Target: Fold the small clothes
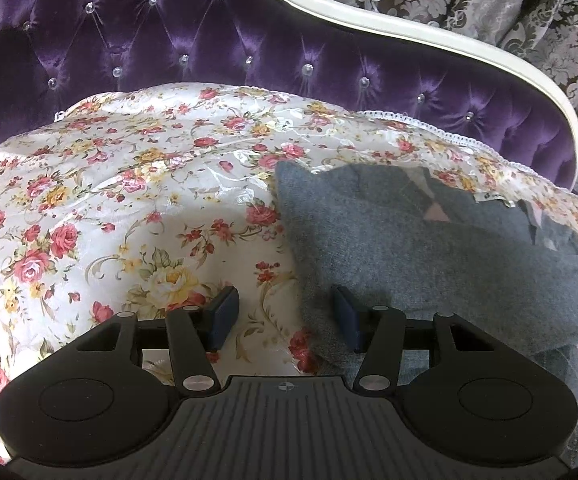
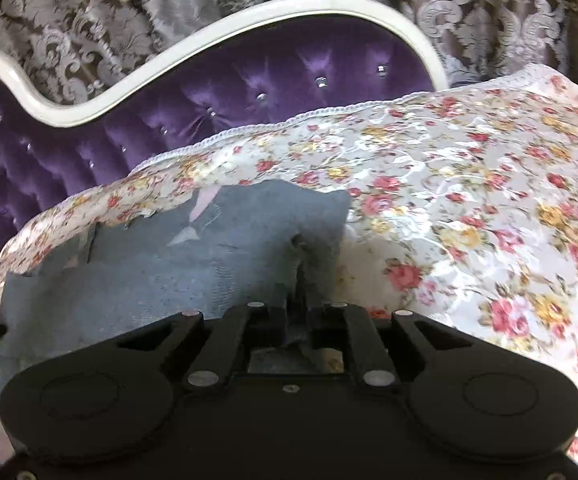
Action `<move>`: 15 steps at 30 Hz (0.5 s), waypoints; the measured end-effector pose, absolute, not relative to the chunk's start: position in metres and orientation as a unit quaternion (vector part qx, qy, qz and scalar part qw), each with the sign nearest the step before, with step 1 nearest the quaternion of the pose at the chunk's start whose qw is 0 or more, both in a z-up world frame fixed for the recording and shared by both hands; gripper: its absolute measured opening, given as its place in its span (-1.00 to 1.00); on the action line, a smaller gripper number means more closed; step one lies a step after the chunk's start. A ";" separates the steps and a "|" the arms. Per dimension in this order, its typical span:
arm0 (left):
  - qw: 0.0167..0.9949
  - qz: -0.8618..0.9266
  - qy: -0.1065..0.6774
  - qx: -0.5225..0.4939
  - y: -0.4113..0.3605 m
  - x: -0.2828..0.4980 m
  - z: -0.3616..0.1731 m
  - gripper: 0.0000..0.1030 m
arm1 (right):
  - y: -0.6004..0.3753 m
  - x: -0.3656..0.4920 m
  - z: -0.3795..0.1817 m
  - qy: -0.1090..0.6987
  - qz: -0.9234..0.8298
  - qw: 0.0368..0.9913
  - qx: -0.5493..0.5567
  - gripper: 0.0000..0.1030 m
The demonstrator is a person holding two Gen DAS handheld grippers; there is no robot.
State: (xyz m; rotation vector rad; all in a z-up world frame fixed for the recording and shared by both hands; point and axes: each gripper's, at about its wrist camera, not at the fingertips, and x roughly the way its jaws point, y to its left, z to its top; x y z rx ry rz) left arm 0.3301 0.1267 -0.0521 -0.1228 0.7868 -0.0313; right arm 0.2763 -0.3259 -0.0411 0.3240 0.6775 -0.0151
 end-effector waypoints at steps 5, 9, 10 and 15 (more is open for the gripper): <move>0.925 -0.014 0.375 -0.053 0.124 0.328 -0.053 0.05 | -0.306 0.260 -0.030 0.306 -0.005 0.945 0.115 0.20; 0.925 -0.026 0.374 -0.056 0.124 0.322 -0.052 0.60 | -0.287 0.246 -0.026 0.300 0.019 0.949 0.094 0.40; 0.924 -0.029 0.377 -0.060 0.123 0.319 -0.050 0.71 | -0.283 0.241 -0.025 0.297 0.027 0.950 0.090 0.50; 0.929 -0.033 0.366 -0.037 0.115 0.290 -0.036 0.90 | -0.266 0.222 -0.021 0.292 0.056 0.952 0.077 0.80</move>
